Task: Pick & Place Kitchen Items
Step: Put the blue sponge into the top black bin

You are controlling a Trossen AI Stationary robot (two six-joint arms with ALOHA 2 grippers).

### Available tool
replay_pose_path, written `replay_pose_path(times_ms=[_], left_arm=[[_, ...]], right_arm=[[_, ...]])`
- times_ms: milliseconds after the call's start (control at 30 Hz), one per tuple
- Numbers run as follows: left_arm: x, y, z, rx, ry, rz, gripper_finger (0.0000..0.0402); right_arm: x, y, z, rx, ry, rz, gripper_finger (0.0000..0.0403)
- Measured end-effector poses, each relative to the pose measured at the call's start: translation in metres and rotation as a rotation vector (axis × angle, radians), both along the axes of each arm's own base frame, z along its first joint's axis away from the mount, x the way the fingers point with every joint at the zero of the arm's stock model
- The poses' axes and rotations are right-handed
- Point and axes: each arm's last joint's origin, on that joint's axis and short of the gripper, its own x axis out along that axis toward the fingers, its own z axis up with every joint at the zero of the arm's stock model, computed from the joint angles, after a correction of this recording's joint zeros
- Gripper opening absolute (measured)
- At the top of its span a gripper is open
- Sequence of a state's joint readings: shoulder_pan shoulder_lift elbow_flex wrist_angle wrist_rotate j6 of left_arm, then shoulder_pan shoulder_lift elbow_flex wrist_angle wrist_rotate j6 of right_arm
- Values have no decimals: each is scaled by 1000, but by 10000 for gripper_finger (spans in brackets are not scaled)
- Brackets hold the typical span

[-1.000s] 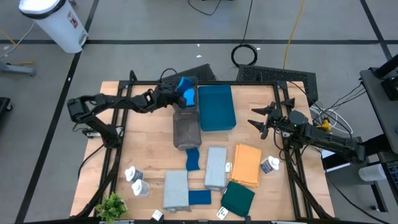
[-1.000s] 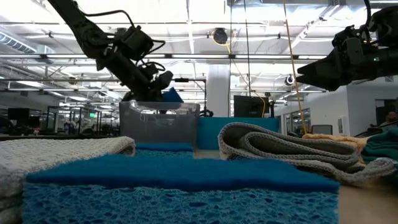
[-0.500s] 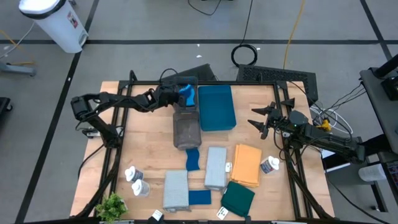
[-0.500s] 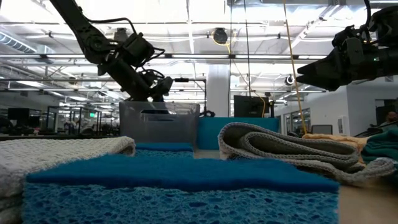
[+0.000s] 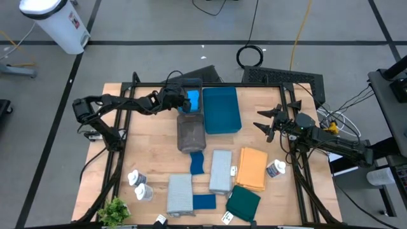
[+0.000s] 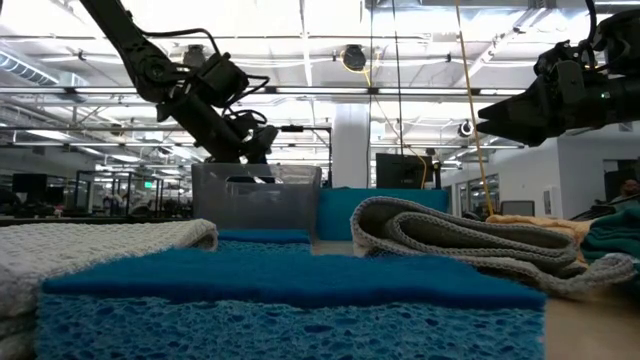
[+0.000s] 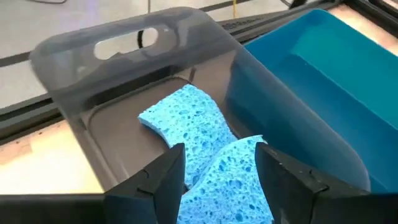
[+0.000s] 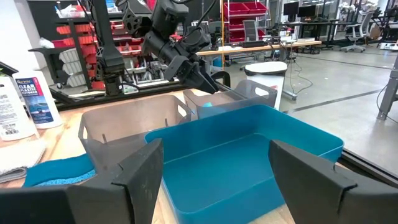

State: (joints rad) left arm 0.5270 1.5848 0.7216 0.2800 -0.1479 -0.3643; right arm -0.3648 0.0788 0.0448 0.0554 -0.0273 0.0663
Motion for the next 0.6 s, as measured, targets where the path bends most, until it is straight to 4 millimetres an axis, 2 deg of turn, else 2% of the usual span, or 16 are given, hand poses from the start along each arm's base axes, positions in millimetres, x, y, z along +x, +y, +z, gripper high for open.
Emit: replay_pose_path(times_ms=[167, 300, 467, 600], left_arm=[[2, -2, 10, 60, -4, -68, 212], [5, -7, 31, 147, -22, -123, 233], [6, -29, 60, 267, -38, -265, 253], [5, -54, 84, 323, -119, -386, 259]], right_arm=[[0, 0, 0, 0, 0, 0, 263], [0, 0, 0, 0, 0, 0, 263], [0, 0, 0, 0, 0, 0, 263], [0, 0, 0, 0, 0, 0, 263]])
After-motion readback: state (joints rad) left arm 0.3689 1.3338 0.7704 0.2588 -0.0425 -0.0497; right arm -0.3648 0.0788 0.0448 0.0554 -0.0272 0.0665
